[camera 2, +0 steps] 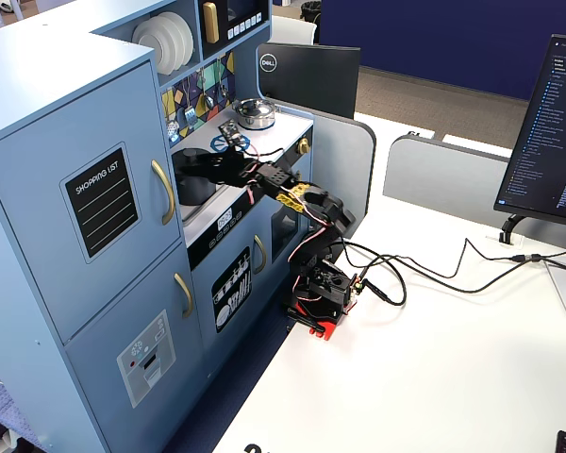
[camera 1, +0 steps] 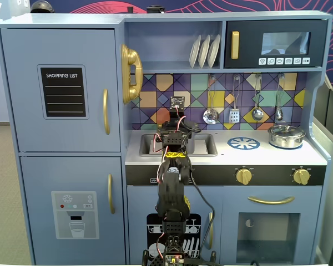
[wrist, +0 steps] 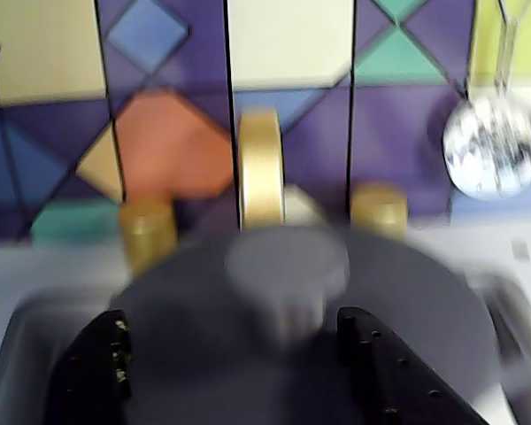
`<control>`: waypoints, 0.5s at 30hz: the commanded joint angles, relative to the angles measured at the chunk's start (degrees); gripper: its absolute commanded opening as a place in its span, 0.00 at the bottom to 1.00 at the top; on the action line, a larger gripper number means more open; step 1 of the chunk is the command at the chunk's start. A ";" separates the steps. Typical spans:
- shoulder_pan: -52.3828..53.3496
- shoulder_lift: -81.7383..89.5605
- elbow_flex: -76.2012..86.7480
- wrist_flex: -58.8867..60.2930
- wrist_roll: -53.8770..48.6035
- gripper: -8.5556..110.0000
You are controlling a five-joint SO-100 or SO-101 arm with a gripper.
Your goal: Pick up the lid from the counter and put it on the gray recipient
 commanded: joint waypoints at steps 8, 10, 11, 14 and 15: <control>-3.43 32.70 6.24 49.75 1.67 0.13; -1.93 35.68 12.92 50.01 -0.79 0.07; -1.32 36.56 16.17 48.96 -0.62 0.07; -0.70 37.53 26.54 41.40 0.26 0.07; -0.62 37.62 30.41 37.88 0.35 0.07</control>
